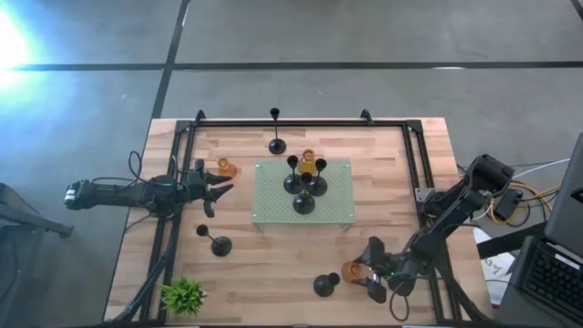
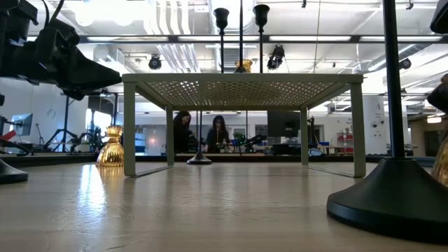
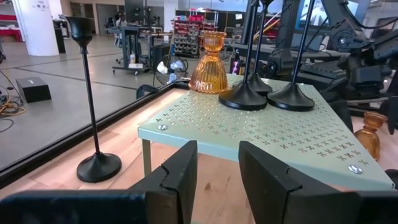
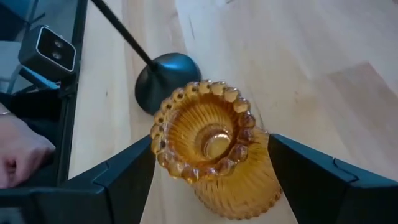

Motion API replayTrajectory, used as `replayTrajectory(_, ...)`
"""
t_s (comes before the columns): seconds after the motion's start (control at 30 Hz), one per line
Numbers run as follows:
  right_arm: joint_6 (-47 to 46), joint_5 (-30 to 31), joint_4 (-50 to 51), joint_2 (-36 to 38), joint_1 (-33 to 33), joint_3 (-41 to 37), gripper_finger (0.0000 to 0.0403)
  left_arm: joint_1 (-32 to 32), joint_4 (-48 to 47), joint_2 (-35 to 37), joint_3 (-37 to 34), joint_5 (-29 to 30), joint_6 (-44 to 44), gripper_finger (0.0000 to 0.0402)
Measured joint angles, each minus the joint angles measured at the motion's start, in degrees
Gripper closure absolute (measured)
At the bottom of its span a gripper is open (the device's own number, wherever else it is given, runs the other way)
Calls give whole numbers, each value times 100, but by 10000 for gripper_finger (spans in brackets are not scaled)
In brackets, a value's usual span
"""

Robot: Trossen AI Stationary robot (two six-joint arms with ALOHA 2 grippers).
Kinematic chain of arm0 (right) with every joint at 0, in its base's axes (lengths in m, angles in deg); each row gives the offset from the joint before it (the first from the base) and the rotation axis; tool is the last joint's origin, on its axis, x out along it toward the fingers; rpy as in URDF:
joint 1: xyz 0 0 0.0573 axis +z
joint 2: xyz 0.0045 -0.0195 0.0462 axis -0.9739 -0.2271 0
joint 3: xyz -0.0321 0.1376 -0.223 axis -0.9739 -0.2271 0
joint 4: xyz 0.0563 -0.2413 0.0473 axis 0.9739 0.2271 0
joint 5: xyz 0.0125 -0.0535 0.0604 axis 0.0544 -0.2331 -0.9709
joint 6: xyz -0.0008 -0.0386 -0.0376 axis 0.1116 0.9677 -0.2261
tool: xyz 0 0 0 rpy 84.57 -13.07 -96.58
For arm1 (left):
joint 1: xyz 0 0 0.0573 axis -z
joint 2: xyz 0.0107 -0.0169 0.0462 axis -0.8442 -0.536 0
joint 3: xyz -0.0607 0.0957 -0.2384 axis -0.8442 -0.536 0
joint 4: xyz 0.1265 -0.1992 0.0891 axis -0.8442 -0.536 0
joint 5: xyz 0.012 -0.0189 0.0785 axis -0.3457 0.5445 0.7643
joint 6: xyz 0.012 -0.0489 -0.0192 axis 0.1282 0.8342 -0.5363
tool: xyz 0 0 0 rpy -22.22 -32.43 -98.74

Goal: Pick & Place candle stick holders
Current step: Put the yellow glass on the shelf

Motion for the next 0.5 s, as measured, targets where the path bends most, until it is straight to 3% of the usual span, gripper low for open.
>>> replayTrajectory(0.5,205,171,-207,-417,-248,101,157,-4,0,0,0,0,0,280)
